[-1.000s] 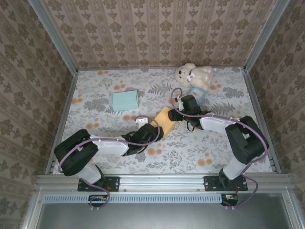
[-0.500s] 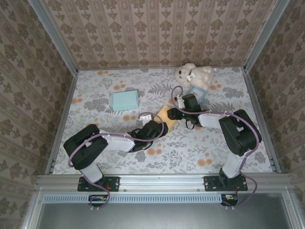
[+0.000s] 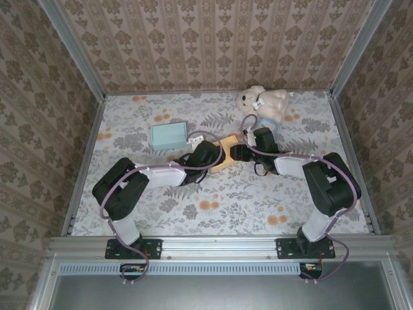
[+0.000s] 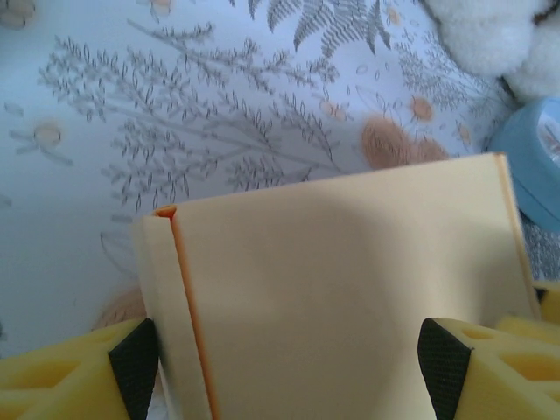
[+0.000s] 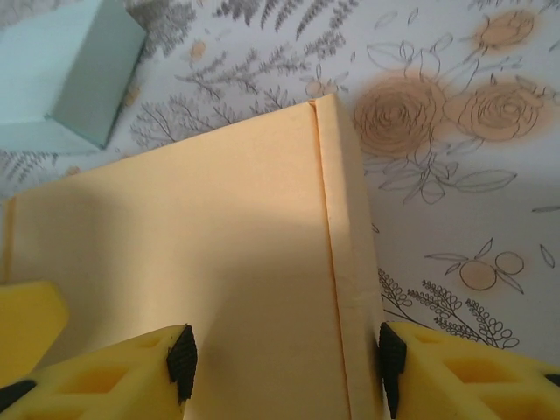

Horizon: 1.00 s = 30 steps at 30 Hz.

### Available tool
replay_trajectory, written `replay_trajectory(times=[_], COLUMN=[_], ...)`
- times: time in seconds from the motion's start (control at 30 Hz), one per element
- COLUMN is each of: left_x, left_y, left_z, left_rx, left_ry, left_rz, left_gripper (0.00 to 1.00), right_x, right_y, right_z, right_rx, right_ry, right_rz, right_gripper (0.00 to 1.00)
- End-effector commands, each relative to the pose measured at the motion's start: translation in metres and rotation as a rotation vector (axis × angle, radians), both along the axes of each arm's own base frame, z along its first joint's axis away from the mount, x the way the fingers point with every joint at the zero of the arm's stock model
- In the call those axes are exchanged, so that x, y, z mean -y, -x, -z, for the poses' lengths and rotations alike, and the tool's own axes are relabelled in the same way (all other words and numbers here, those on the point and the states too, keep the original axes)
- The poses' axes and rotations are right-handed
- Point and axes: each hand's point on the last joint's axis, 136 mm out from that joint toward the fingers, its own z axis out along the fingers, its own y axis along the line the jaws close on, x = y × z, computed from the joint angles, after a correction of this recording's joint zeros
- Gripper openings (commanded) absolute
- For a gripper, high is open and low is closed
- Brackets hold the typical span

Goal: Fold the paper box

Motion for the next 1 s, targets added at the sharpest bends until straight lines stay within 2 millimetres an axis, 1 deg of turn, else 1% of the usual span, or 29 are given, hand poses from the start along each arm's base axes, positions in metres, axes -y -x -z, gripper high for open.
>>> replay_trajectory(times=[0.0, 0.07, 0.13, 0.2, 0.33, 0.43, 0.57, 0.73, 0.87, 0.97], left_x=[0.023, 0.022, 0.022, 0.023, 0.025, 0.03, 0.029, 0.021, 0.014, 0.005], left_y=[-0.017, -0.03, -0.043, -0.055, -0.082, -0.097, -0.11, -0.118, -0.124, -0.129], left_z=[-0.017, -0.017, -0.017, -0.022, -0.038, -0.038, -0.02, -0.001, 0.006, 0.006], left_rx=[0.034, 0.04, 0.042, 0.057, 0.091, 0.097, 0.069, 0.042, 0.034, 0.035], left_ry=[0.026, 0.024, 0.026, 0.025, -0.01, -0.038, -0.045, -0.021, -0.026, -0.032], left_rz=[0.074, 0.065, 0.066, 0.063, 0.068, 0.082, 0.072, 0.047, 0.028, 0.007], left_gripper=[0.8, 0.8, 0.8, 0.8, 0.8, 0.8, 0.79, 0.79, 0.79, 0.8], right_x=[-0.01, -0.001, 0.002, 0.004, 0.003, 0.005, 0.009, 0.017, 0.02, 0.023], right_y=[-0.003, -0.011, -0.019, -0.027, -0.04, -0.048, -0.058, -0.065, -0.069, -0.068], right_z=[-0.035, -0.042, -0.045, -0.046, -0.04, -0.031, -0.018, -0.008, -0.006, -0.006], right_rx=[0.076, 0.12, 0.145, 0.162, 0.171, 0.183, 0.19, 0.201, 0.181, 0.185], right_ry=[-0.095, -0.081, -0.069, -0.06, -0.071, -0.073, -0.059, -0.068, -0.097, -0.098], right_rz=[0.024, 0.085, 0.113, 0.129, 0.157, 0.181, 0.199, 0.224, 0.223, 0.234], right_gripper=[0.59, 0.59, 0.59, 0.59, 0.59, 0.59, 0.6, 0.6, 0.6, 0.61])
